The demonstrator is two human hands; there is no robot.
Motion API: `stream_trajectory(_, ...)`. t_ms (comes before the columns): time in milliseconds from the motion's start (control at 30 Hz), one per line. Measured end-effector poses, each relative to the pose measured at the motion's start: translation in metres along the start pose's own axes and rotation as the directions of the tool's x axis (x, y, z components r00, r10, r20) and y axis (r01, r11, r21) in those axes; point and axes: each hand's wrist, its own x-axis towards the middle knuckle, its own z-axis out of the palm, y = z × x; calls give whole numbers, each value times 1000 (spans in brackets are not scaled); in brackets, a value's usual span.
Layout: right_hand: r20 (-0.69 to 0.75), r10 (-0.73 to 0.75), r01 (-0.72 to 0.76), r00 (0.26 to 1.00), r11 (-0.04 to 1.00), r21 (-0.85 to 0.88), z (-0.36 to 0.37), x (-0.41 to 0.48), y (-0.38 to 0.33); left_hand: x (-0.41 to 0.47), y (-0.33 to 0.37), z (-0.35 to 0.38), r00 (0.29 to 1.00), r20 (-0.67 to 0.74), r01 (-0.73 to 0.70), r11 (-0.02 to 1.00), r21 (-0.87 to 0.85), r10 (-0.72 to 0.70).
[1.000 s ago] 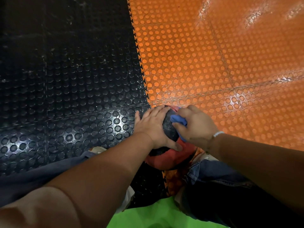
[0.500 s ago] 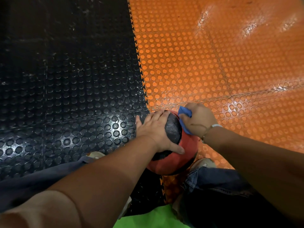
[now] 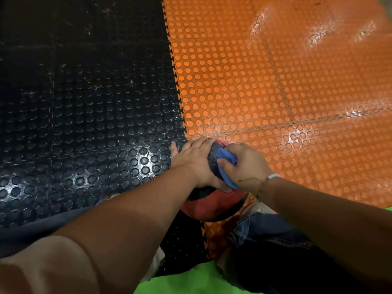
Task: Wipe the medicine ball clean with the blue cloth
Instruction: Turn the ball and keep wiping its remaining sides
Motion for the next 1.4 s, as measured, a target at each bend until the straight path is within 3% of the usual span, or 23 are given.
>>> stream_trajectory(200, -37, 193, -172, 981, 935, 310, -3, 11, 10, -4, -18, 5, 995, -33, -93, 996, -15, 92)
stream_trajectory(233, -50, 203, -180, 978, 938, 295, -4, 11, 11, -5, -20, 6, 996, -37, -82, 996, -25, 81)
stream_trajectory(300, -67, 85, -76, 994, 989, 126, -3, 6, 7, -5, -20, 6, 998, -32, -60, 998, -26, 59)
stream_trajectory(400, 62, -129, 130, 990, 991, -25, 1, -3, -3, -6, -20, 4, 999, -10, -49, 999, 8, 49)
stream_trajectory(567, -80, 100, -102, 992, 995, -17, -11, 22, 8, -8, -11, 8, 998, -31, -56, 998, 11, 56)
stream_trajectory(667, -5, -82, 81, 997, 993, -87, -4, 5, -8, -3, -4, 7, 999, -30, -35, 999, -35, 34)
stream_trajectory(733, 74, -119, 123, 990, 991, -60, -6, 1, -7, -2, 0, 6, 999, -19, -31, 998, -58, 30)
stream_trajectory(867, -41, 164, -160, 986, 984, 84, -20, 21, 25, 0, 3, 6, 999, -37, -25, 999, -46, 23)
stream_trajectory(900, -52, 172, -166, 984, 981, 97, -18, 18, 26, 0, 2, 5, 999, -38, -21, 999, -50, 19)
stream_trajectory(1033, 83, -97, 93, 992, 994, 59, -10, 1, 15, 0, -7, 6, 999, -25, -30, 999, -44, 29)
stream_trajectory(1200, 6, -28, 27, 1000, 999, 24, -18, 6, 12, 1, 0, 4, 999, -31, -9, 999, -44, 8)
stream_trajectory(1300, 155, -193, 211, 969, 972, -106, -13, -8, 6, 4, 3, 0, 1000, -7, 0, 1000, -30, -1)
stream_trajectory(1400, 150, -152, 171, 977, 978, -122, -22, -2, 11, 3, 5, 2, 1000, 9, -12, 1000, -18, 12)
